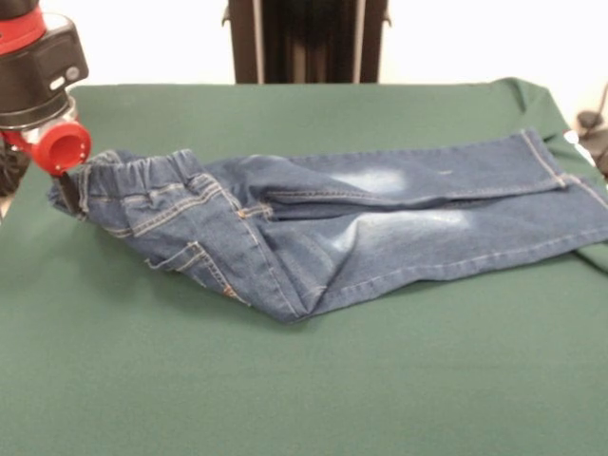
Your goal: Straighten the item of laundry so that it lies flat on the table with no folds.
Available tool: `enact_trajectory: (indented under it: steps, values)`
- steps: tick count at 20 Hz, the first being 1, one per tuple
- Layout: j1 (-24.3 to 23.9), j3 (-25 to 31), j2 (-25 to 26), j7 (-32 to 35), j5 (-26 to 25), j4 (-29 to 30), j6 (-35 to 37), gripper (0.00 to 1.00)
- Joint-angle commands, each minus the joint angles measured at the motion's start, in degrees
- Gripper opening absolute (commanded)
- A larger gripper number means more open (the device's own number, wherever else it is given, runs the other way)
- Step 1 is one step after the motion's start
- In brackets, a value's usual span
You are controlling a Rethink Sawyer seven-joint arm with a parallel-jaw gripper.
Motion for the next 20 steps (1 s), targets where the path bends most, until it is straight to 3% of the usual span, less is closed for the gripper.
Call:
enact_trajectory:
  steps: [1, 13, 20]
  values:
    - [0.5, 2.2, -0.5, -24.3, -1.1, -5.9, 6.4, 0.0]
    - [0.6, -0.2, -1.5, -19.7, -1.4, -3.6, 6.5, 0.0]
    - [1.0, 0.2, 0.0, -20.7, -1.6, -5.3, 6.7, 0.0]
